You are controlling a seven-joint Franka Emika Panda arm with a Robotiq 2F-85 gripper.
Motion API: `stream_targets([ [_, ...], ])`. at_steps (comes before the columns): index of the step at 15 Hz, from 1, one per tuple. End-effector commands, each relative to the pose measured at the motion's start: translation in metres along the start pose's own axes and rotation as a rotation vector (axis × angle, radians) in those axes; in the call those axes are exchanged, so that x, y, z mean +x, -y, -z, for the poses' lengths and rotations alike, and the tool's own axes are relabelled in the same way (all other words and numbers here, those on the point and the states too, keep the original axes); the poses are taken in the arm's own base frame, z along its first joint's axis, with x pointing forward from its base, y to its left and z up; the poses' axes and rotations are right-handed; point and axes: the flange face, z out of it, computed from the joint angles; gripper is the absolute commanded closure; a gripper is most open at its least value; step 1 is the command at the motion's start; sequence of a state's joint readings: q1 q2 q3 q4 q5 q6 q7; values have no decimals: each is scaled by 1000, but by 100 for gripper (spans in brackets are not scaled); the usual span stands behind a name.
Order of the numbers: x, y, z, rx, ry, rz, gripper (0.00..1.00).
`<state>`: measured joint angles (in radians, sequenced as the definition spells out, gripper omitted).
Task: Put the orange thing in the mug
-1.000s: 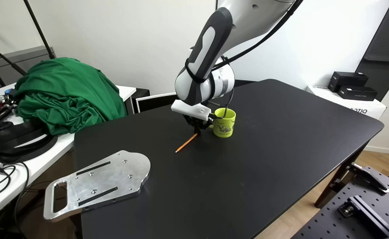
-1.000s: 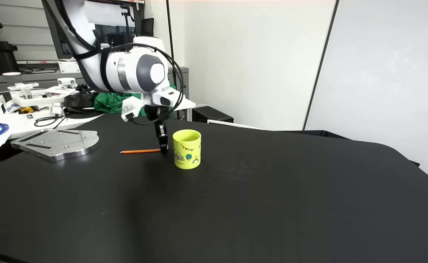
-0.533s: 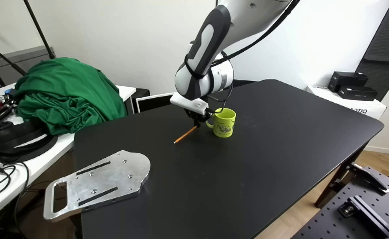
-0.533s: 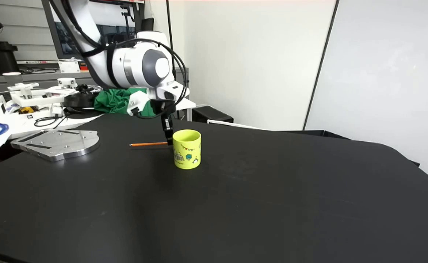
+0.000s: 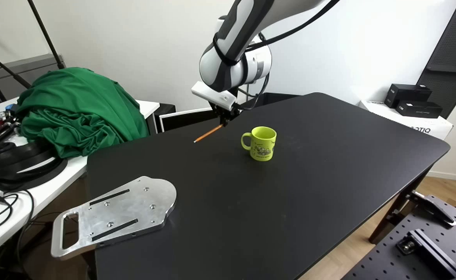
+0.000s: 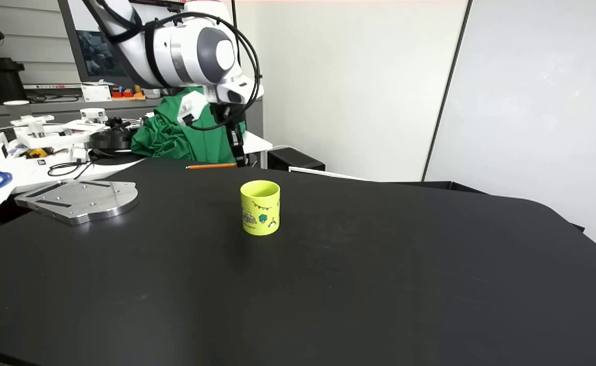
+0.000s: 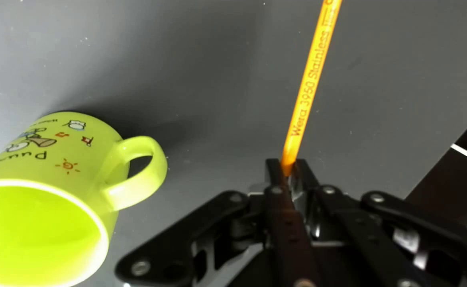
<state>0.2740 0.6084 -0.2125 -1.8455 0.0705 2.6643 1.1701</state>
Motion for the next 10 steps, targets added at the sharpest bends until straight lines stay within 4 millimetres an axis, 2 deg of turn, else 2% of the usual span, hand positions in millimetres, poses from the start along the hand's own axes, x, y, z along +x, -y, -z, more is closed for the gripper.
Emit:
stream_targets([
  [1, 16, -3, 30, -11, 0, -66, 97],
  [10, 77, -46, 67, -75, 19, -165, 97],
])
